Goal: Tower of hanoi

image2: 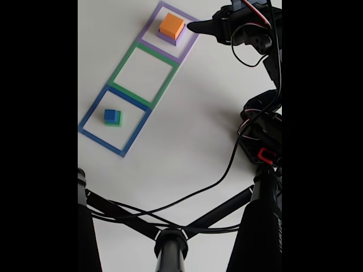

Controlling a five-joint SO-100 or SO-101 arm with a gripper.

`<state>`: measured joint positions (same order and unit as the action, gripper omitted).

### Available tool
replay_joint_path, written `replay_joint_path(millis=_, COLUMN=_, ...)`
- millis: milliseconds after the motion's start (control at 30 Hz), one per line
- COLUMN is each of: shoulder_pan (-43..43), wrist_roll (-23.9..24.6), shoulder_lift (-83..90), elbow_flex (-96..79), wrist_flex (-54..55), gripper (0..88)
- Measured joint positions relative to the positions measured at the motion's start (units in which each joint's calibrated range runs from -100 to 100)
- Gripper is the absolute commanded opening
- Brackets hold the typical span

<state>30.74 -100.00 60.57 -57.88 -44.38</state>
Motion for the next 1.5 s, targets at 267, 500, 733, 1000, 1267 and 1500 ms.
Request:
replay_joint_path(millis=267, shoulder_pan=-1.56, wrist_roll=0.0, shoulder_lift=-7.43, elbow_flex=-20.02, wrist_flex=33.79, gripper=40.9)
replay_joint_path(millis=500, shoulder_pan=-1.56, wrist_roll=0.0, shoulder_lift=-21.19, elbow_flex=-23.67, wrist_flex=55.14, gripper=42.1)
replay_joint_path(millis=733, shoulder_pan=-1.56, wrist_roll=0.0, shoulder_lift=-33.01, elbow_flex=-24.8, wrist_flex=69.98, gripper=42.2)
replay_joint_path(millis=1000, shoulder_pan=-0.98, wrist_roll=0.0, shoulder_lift=-46.26, elbow_flex=-24.19, wrist_flex=82.83, gripper=42.1)
replay_joint_path(millis=1267, shoulder_pan=-0.98, wrist_roll=0.0, shoulder_lift=-58.0, elbow_flex=-20.54, wrist_flex=91.65, gripper=41.6)
replay_joint_path(millis=1500, shoulder_pan=-2.78, wrist_roll=0.0, shoulder_lift=-64.58, elbow_flex=-17.93, wrist_flex=96.39, gripper=41.3)
